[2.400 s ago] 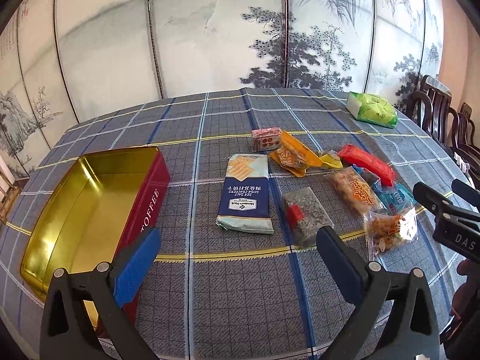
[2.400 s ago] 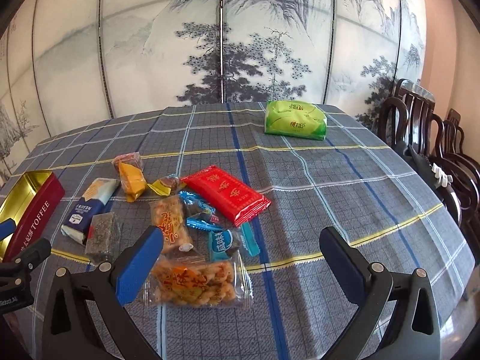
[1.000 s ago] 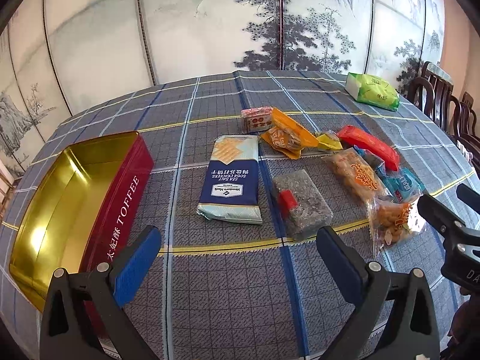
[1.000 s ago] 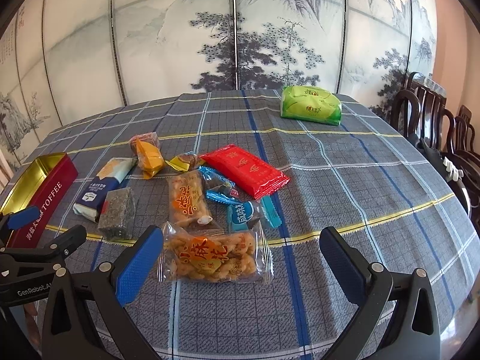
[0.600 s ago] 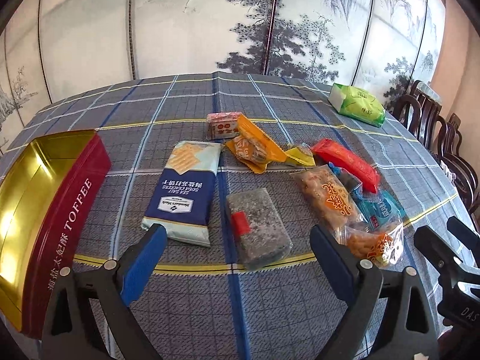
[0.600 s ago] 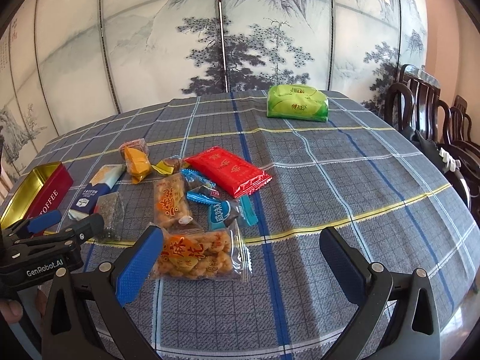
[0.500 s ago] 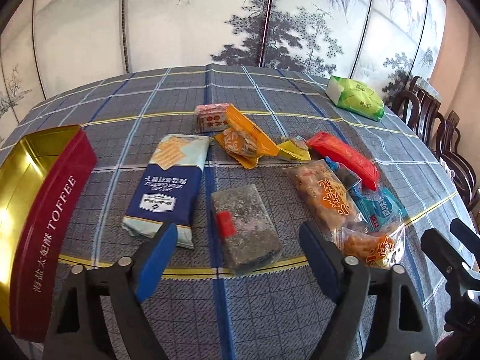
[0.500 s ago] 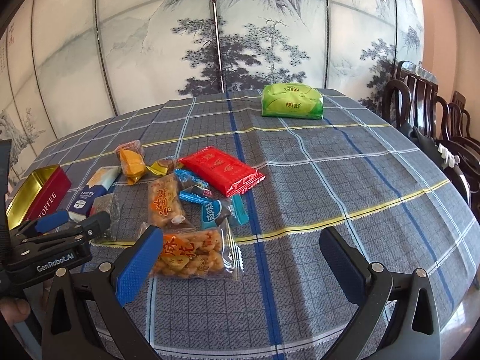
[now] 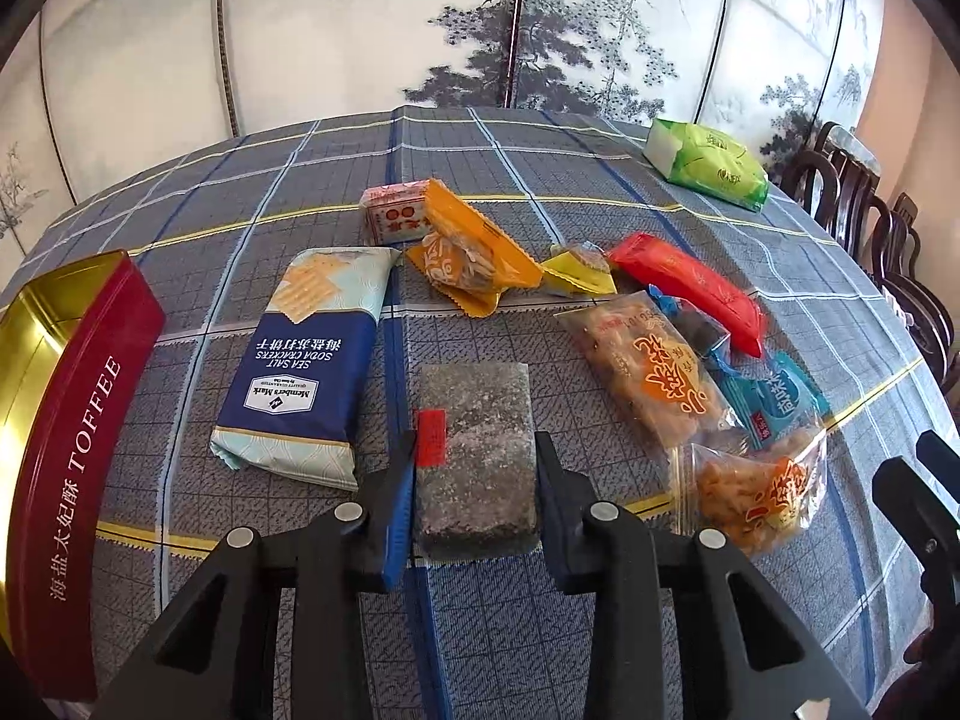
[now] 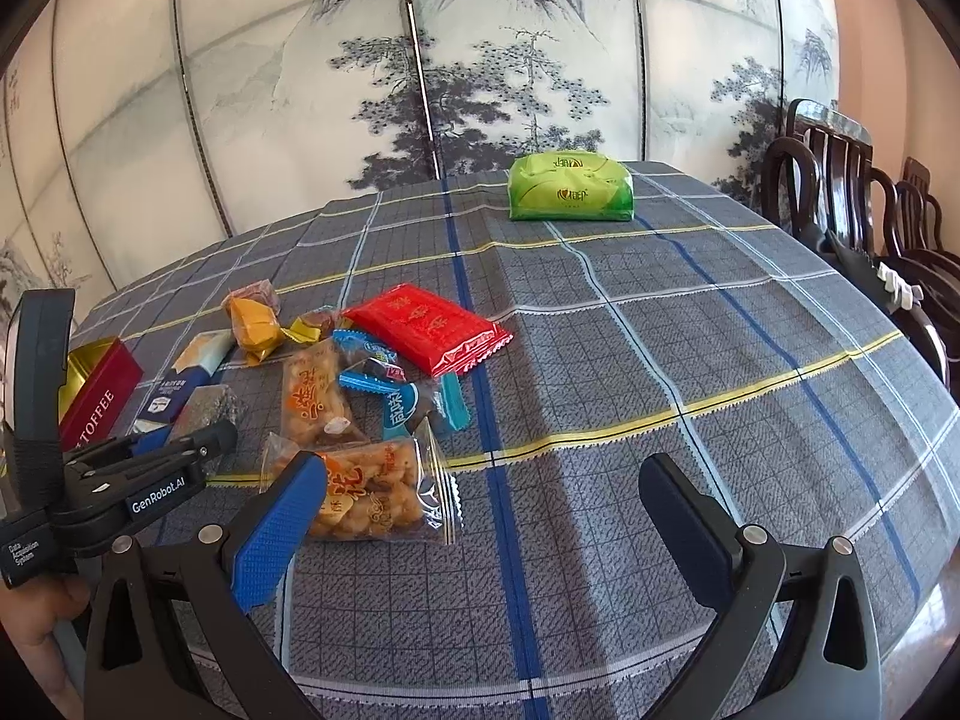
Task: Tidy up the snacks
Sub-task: 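Close the left gripper on the grey square cake, then carry the grey cake over the tin and release it inside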
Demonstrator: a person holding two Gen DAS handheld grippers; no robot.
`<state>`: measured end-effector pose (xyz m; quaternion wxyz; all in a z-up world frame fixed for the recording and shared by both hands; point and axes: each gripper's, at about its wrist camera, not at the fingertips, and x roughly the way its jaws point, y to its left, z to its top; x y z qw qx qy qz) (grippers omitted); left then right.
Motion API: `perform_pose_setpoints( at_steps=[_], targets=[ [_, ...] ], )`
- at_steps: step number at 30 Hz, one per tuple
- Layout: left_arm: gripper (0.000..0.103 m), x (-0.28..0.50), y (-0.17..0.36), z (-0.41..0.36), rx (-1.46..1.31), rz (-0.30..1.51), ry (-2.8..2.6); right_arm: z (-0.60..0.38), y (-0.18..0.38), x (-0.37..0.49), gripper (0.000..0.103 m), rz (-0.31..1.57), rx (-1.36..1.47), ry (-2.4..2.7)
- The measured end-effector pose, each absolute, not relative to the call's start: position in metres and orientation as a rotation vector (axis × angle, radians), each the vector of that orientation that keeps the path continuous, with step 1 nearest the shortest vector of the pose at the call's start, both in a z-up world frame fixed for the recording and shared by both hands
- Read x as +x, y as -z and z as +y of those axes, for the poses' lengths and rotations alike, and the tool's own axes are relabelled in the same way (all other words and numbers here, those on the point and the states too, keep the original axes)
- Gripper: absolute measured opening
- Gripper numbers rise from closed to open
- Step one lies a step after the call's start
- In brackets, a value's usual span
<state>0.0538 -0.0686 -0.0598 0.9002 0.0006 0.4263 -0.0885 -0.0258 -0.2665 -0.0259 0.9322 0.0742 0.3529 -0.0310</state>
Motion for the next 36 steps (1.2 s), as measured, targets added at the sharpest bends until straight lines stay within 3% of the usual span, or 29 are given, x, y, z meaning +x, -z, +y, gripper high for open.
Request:
perform_pose_setpoints(
  at_steps=[18, 36],
  targets=[
    [0.031, 0.035, 0.000, -0.033, 0.034, 0.728, 0.116, -0.239, 0.020, -0.029, 0.103, 0.725, 0.109, 0.028],
    [0.031, 0.051, -0.020, 0.047, 0.014, 0.712, -0.043, -0.222, 0.028, -0.026, 0.103, 0.759, 0.088, -0.006]
  ],
)
